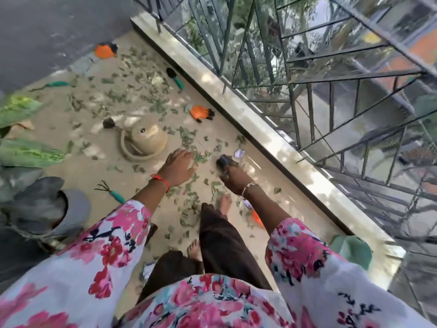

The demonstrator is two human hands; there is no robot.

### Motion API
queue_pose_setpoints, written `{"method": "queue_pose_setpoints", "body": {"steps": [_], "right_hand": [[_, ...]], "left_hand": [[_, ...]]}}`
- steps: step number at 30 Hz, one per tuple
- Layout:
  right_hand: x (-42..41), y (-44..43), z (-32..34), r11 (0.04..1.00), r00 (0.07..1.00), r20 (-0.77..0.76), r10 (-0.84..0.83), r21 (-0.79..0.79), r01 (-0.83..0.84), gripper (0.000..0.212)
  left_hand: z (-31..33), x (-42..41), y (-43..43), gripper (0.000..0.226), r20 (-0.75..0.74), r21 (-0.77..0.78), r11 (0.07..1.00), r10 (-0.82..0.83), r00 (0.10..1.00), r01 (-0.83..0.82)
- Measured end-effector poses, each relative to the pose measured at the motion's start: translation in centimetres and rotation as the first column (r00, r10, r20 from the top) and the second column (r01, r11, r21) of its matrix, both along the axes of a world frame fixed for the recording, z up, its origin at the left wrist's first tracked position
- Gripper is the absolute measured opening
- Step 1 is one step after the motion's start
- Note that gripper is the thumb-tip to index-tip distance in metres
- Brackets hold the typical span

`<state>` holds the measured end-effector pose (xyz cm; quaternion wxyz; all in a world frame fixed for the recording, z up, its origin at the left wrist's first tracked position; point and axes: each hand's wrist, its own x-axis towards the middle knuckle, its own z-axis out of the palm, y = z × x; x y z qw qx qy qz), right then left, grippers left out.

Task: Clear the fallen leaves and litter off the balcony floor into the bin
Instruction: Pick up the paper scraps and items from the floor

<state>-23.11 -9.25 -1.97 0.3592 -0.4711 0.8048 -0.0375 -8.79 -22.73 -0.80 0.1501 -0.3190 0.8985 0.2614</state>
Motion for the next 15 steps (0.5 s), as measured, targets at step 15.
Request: {"method": "queue_pose_setpoints", "body": {"steps": [15], "right_hand": [[-17.1, -5.6, -23.4, 0.931, 0.952, 0.093, -0.291, 0.256, 0.26, 0.032]], "left_hand": [[-21.4, -22.8, -8.1, 0.046, 0.07, 0.134, 0.984, -0.124, 0.99, 0.114]]}}
